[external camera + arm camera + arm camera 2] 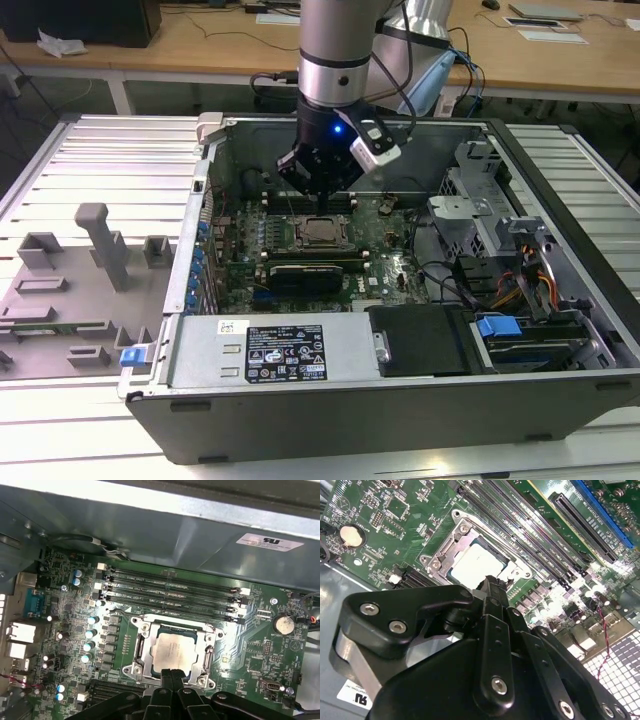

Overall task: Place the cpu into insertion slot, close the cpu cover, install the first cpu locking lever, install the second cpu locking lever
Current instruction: 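Install the first cpu locking lever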

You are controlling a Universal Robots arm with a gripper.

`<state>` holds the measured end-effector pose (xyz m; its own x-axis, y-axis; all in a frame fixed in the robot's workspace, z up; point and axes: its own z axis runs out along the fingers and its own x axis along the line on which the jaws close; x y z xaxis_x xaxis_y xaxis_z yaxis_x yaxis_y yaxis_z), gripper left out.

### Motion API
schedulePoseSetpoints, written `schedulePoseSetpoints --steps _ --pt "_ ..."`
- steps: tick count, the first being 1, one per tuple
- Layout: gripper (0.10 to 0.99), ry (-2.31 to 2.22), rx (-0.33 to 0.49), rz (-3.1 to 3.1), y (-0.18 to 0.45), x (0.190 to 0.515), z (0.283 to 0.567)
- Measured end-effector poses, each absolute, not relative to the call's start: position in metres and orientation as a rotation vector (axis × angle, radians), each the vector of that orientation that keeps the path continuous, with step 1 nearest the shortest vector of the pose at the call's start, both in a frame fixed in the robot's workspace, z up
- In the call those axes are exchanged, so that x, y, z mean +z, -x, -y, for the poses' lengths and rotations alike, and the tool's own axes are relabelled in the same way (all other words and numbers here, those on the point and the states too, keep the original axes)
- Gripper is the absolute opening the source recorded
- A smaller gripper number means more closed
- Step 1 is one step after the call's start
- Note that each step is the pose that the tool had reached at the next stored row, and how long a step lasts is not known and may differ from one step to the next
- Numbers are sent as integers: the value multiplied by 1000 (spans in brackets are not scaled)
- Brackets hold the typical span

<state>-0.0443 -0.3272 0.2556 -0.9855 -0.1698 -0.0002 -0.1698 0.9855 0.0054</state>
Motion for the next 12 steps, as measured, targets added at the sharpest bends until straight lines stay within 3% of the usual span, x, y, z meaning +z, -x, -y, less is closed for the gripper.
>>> schedulePoseSetpoints --steps 12 --pt "106 -268 -8 3130 48 256 327"
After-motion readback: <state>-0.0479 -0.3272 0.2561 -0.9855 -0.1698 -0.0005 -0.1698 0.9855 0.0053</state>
